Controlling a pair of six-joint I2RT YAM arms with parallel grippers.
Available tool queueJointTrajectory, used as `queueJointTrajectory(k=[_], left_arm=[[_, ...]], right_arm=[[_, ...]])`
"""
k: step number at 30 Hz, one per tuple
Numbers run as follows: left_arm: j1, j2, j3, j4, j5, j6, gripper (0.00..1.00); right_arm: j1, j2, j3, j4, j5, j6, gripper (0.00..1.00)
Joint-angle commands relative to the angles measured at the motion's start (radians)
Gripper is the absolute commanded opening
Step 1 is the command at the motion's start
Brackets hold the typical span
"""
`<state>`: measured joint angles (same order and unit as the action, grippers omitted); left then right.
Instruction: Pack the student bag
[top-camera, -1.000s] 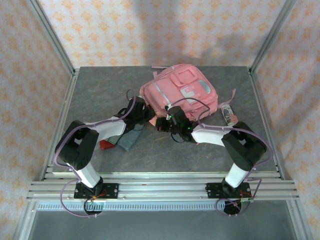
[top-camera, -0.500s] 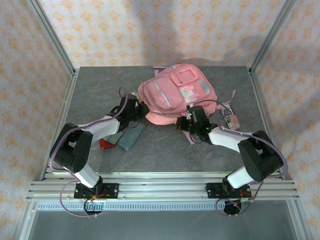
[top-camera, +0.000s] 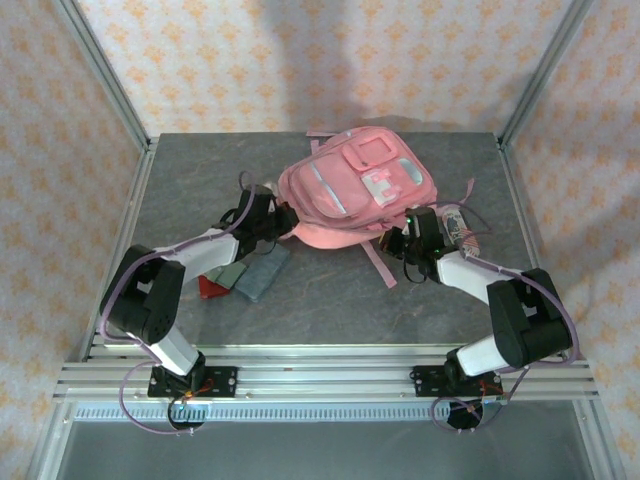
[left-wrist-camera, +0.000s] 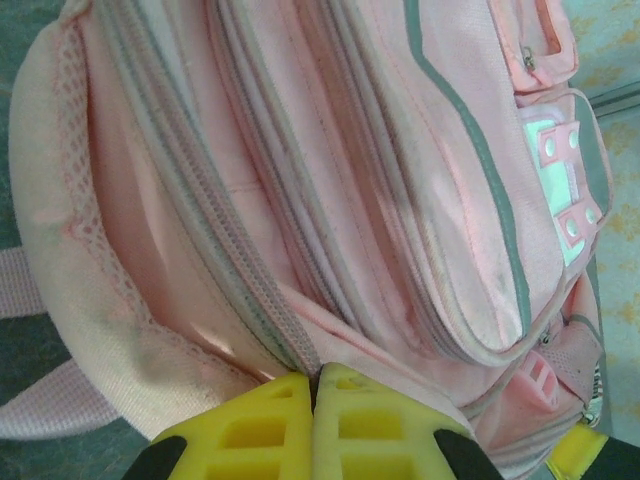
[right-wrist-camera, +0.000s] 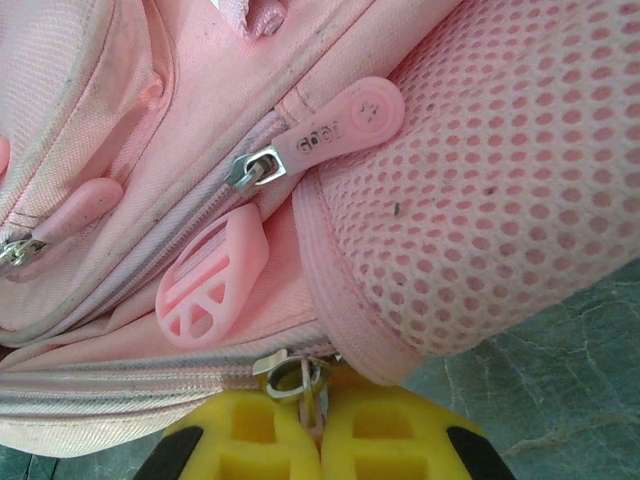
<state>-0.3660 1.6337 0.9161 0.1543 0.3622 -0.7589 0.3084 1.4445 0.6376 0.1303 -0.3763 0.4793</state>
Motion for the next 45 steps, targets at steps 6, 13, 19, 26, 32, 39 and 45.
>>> queueJointTrajectory(k=[6, 13, 19, 26, 32, 39, 45], left_arm=[[0.073, 0.128, 0.241, -0.125, -0.167, 0.108, 0.00], [0.102, 0.190, 0.388, -0.174, -0.256, 0.133, 0.00], [0.103, 0.143, 0.350, -0.177, -0.265, 0.126, 0.43], [0.101, -0.066, 0.083, -0.016, -0.242, 0.136, 0.68], [0.088, -0.164, -0.062, 0.069, -0.143, 0.115, 0.70], [-0.068, -0.242, -0.140, 0.069, -0.166, 0.111, 0.66], [-0.194, -0.221, -0.140, 0.062, -0.231, 0.112, 0.66]], right_arm=[[0.115, -0.053, 0.008, 0.005, 0.007, 0.078, 0.00], [0.323, 0.055, 0.091, 0.179, 0.015, 0.193, 0.00], [0.370, 0.158, 0.195, 0.120, -0.014, 0.180, 0.33], [0.362, -0.050, 0.126, 0.024, 0.053, 0.091, 0.65], [0.237, -0.199, 0.076, -0.049, 0.074, 0.110, 0.72], [0.019, -0.252, 0.041, -0.099, 0.072, 0.146, 0.71], [-0.108, -0.199, 0.044, -0.088, 0.044, 0.157, 0.66]])
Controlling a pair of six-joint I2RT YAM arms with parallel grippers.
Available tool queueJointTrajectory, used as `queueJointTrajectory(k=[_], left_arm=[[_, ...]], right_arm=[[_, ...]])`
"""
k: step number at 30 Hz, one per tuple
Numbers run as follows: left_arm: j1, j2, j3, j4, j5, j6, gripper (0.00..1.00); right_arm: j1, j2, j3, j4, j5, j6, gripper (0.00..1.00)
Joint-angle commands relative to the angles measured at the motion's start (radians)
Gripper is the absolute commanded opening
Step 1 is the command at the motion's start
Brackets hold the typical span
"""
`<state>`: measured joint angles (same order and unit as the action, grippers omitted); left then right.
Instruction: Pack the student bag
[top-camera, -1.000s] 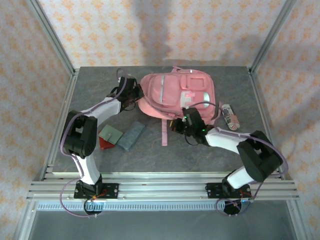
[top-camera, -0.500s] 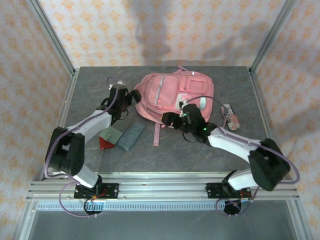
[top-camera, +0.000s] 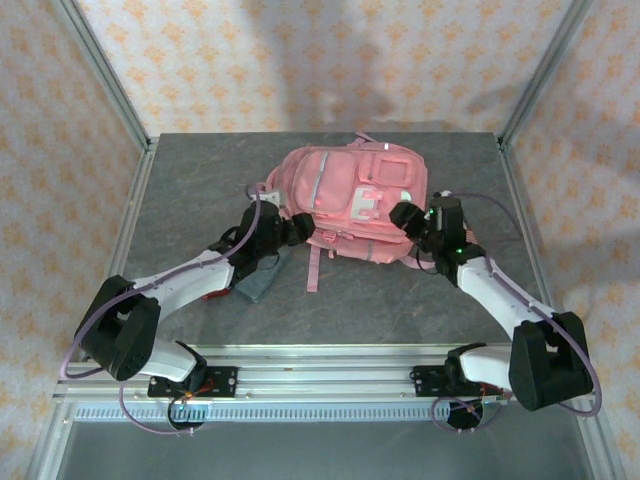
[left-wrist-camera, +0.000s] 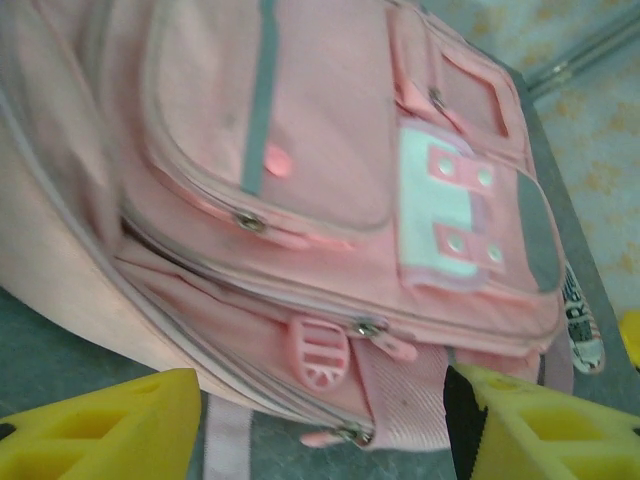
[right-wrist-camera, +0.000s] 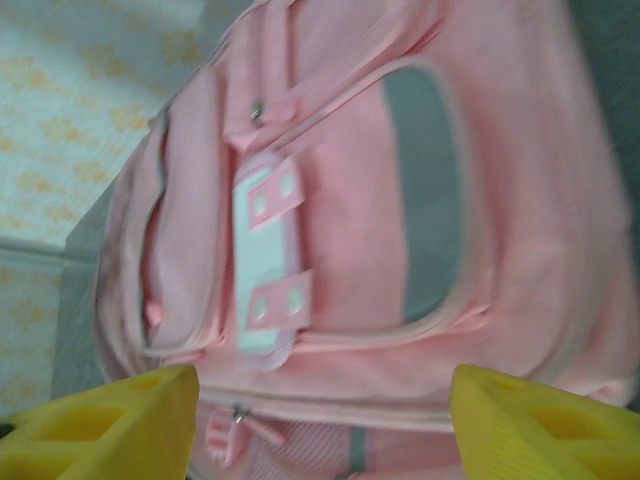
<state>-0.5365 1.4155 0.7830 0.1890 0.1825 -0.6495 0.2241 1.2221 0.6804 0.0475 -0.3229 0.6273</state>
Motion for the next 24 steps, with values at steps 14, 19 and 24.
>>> queueJointTrajectory(k=[14, 19, 24], left_arm=[[-0.113, 0.156, 0.074, 0.023, -0.096, -0.014, 0.65], [-0.114, 0.187, 0.092, 0.013, -0.104, -0.009, 0.64], [-0.115, 0.214, 0.123, 0.001, -0.104, -0.002, 0.64]], right_arm=[[-0.054, 0.337, 0.173, 0.052, -0.043, 0.037, 0.47], [-0.054, 0.443, 0.241, -0.041, -0.014, 0.058, 0.43], [-0.056, 0.513, 0.273, -0.082, -0.002, 0.065, 0.07]])
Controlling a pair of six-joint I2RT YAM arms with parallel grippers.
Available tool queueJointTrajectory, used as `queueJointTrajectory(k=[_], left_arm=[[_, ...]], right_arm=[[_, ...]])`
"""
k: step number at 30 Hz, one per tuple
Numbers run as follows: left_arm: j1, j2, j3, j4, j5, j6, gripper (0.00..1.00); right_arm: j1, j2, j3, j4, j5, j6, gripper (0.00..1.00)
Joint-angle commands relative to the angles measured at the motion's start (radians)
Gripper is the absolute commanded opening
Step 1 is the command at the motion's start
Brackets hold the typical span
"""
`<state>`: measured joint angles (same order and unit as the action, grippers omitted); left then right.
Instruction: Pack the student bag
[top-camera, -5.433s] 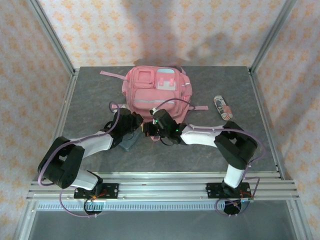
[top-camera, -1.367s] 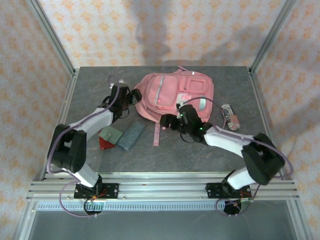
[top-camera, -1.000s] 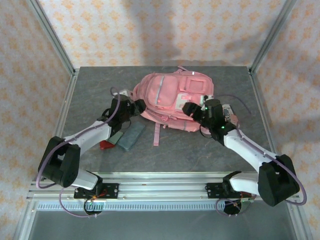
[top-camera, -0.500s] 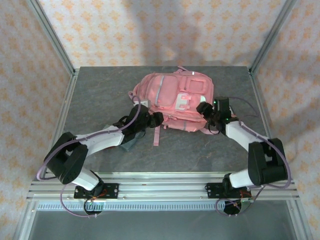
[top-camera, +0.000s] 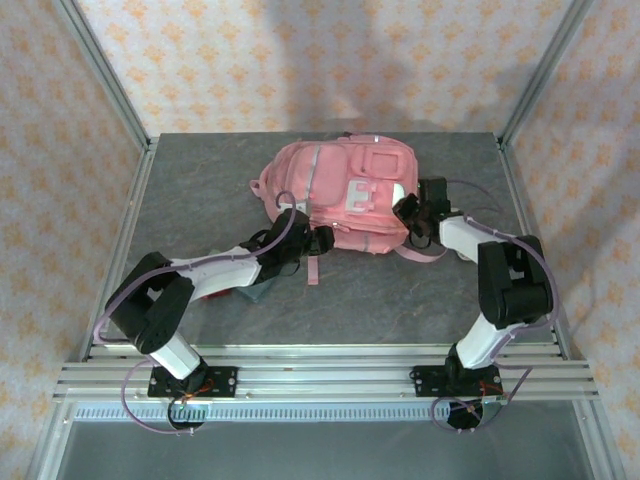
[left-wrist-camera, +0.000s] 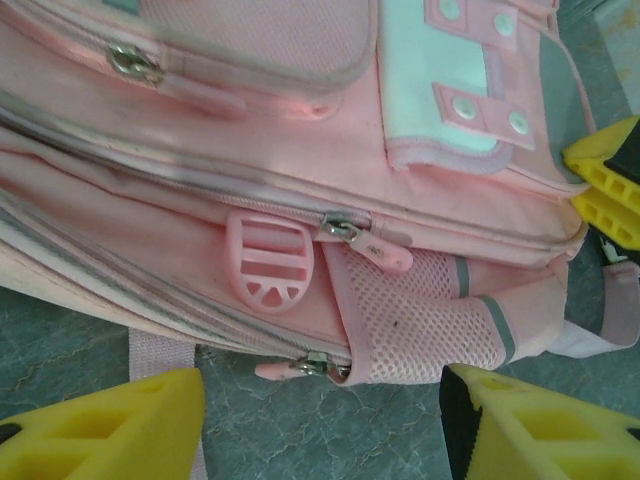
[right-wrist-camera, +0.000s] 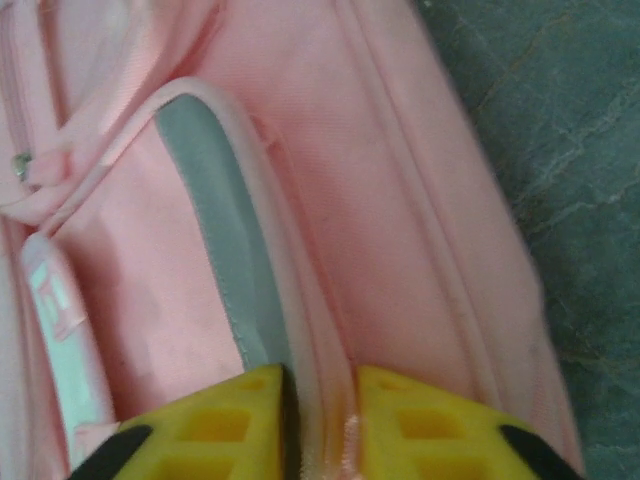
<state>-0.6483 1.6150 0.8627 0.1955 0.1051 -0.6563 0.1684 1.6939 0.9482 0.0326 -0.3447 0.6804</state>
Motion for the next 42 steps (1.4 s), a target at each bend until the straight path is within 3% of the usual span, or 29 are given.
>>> queueJointTrajectory(k=[1, 10, 16, 35, 37, 40, 42], left_arm=[[-0.004, 0.017, 0.053, -0.011, -0.030, 0.010, 0.64], [-0.002, 0.023, 0.138, -0.081, -0.077, 0.064, 0.64], [-0.003, 0.039, 0.162, -0.076, -0.080, 0.092, 0.64], [-0.074, 0.276, 0.390, -0.199, -0.214, 0.130, 0.65], [-0.074, 0.287, 0.411, -0.227, -0.247, 0.132, 0.55], [-0.067, 0.329, 0.428, -0.247, -0.250, 0.152, 0.24], [-0.062, 0.322, 0.426, -0.246, -0.238, 0.166, 0.09]], right_arm=[[0.000, 0.036, 0.008, -0.066, 0.016, 0.016, 0.00], [-0.001, -0.163, 0.108, 0.036, -0.138, 0.072, 0.00], [0.000, -0.274, 0.195, 0.093, -0.175, 0.151, 0.00], [0.032, -0.337, 0.135, 0.127, -0.192, 0.165, 0.00], [0.033, -0.344, 0.129, 0.128, -0.192, 0.163, 0.00], [0.032, -0.356, 0.123, 0.122, -0.186, 0.152, 0.00], [0.032, -0.362, 0.116, 0.115, -0.181, 0.144, 0.00]])
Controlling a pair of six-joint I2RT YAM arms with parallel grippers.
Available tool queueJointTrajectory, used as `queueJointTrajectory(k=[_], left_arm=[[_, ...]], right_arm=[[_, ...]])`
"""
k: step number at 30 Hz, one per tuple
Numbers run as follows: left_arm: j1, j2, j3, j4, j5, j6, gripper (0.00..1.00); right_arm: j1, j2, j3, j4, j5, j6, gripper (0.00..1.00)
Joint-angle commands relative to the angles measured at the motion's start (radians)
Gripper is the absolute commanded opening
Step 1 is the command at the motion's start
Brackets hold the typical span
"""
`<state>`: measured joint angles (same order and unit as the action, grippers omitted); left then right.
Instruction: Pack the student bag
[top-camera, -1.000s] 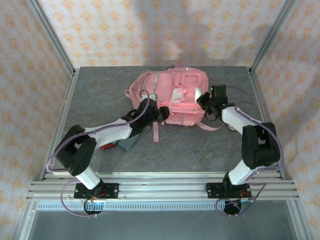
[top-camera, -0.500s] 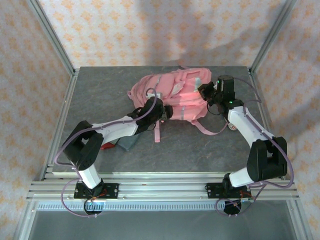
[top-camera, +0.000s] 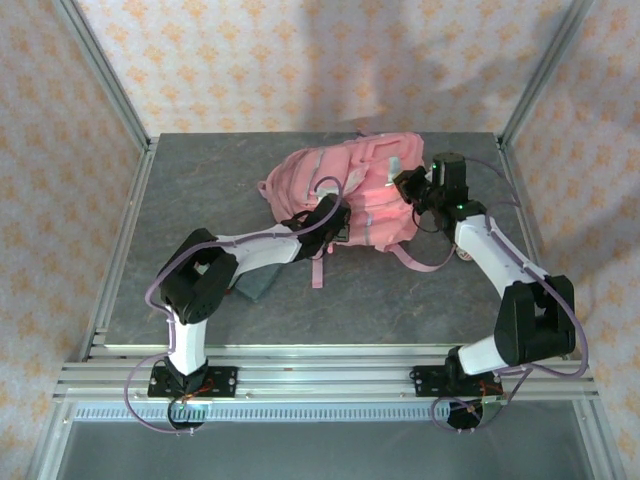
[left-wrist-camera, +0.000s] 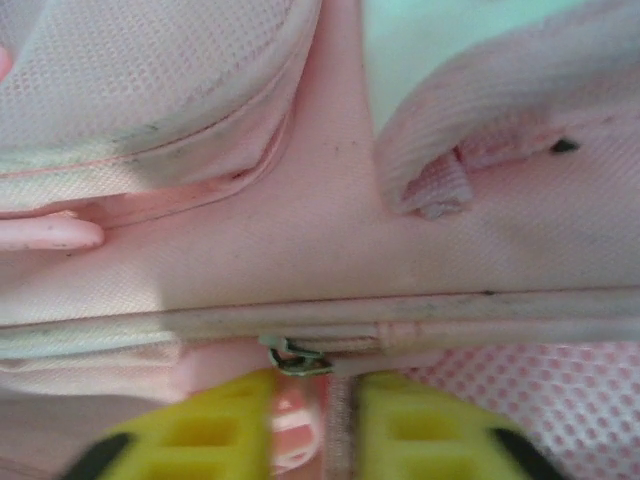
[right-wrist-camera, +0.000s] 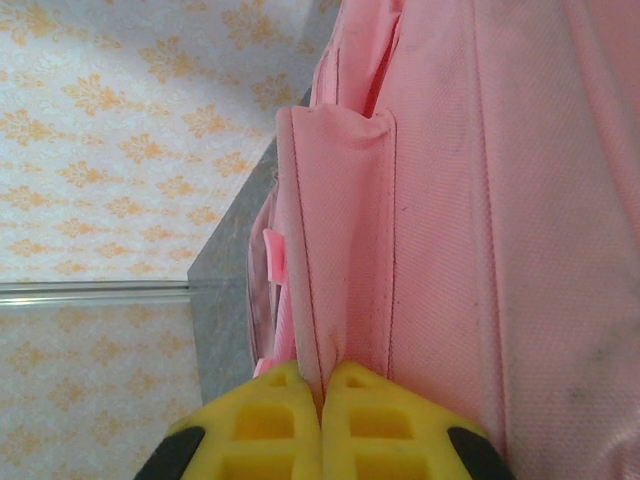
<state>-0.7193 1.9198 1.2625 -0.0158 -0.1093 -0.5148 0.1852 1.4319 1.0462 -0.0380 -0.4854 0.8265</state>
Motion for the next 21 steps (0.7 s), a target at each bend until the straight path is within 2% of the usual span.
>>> queueJointTrajectory(k=[1, 3, 11, 20, 21], left_arm=[[0.010, 0.010, 0.021, -0.029, -0.018, 0.033, 0.06], [0.016, -0.005, 0.011, -0.027, -0.001, 0.050, 0.00], [0.108, -0.131, -0.018, -0.105, 0.177, 0.116, 0.00], [0.164, -0.228, -0.154, -0.128, 0.143, 0.090, 0.00], [0.163, -0.239, -0.172, -0.126, 0.148, 0.078, 0.04]], right_arm=[[0.016, -0.101, 0.014, 0.183, -0.036, -0.006, 0.00], [0.016, -0.105, 0.004, 0.181, -0.031, -0.010, 0.00], [0.016, -0.109, -0.035, 0.171, -0.023, -0.027, 0.00], [0.014, -0.125, -0.042, 0.178, -0.015, -0.021, 0.00], [0.014, -0.122, -0.037, 0.176, -0.017, -0.021, 0.00]])
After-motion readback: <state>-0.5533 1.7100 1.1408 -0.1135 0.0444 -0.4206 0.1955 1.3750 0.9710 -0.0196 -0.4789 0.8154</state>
